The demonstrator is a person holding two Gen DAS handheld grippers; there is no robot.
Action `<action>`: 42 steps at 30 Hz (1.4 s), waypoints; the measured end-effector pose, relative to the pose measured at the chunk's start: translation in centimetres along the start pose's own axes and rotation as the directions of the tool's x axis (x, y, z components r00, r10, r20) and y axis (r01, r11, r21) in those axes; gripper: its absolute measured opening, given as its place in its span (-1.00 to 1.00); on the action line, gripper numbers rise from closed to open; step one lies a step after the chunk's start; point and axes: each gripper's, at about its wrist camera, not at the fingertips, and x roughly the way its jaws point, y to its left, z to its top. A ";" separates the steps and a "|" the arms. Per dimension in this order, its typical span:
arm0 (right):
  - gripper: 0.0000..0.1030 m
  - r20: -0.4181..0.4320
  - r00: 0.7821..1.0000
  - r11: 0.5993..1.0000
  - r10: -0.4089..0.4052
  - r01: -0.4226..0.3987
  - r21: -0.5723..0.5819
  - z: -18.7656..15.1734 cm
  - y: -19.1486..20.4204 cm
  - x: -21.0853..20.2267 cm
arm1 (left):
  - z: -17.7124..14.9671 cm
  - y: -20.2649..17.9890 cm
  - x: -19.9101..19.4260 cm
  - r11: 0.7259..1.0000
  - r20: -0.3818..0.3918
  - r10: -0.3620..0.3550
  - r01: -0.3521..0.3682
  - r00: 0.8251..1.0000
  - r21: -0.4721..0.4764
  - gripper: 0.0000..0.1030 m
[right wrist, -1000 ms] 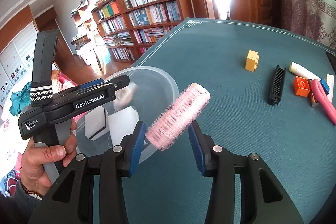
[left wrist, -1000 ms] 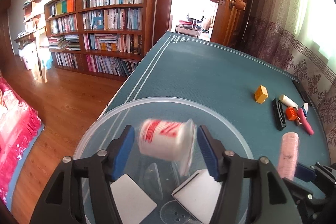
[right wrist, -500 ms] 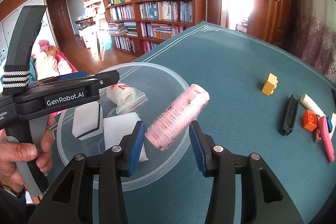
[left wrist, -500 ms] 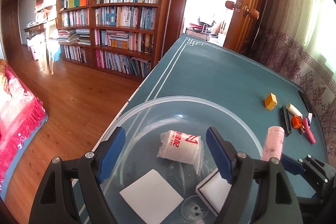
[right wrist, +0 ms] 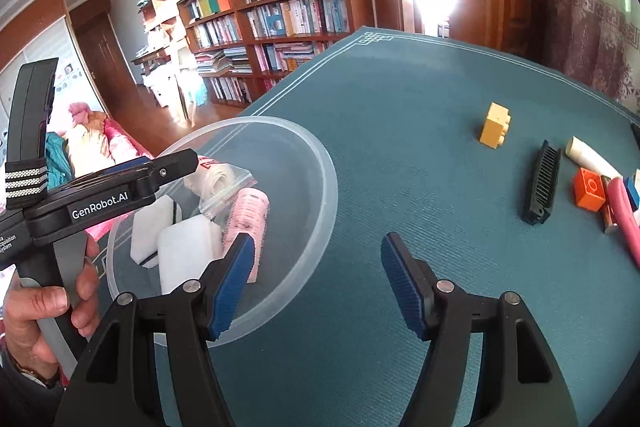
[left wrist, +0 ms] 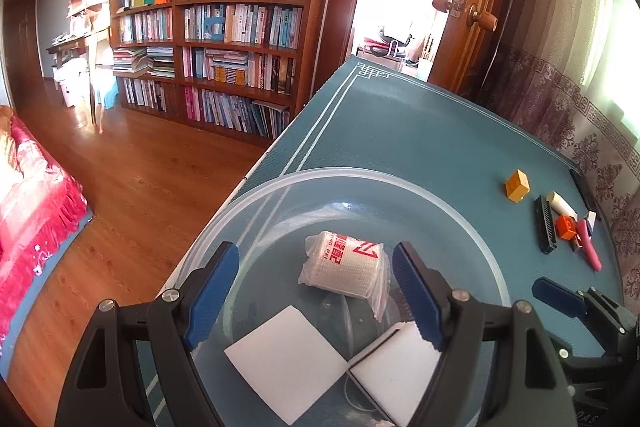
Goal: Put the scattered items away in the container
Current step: 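Move both open tools back over the table toward the remaining items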
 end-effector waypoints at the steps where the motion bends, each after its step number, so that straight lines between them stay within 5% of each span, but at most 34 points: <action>1: 0.34 0.003 1.000 1.000 -0.003 0.003 0.010 -0.1 -0.3 -0.2 | 0.0 -0.2 0.0 1.000 -0.001 -0.001 0.001 1.000 0.001 0.60; 20: 0.35 0.029 0.995 0.975 -0.097 0.089 0.201 -2.7 -6.8 -3.4 | -0.3 -6.1 0.2 0.992 -0.041 -0.055 0.059 0.998 0.111 0.61; 42: 0.35 0.053 0.945 0.861 -0.323 0.270 0.431 -6.9 -16.5 -8.8 | -2.0 -16.5 0.0 0.943 -0.082 -0.136 0.154 0.987 0.295 0.61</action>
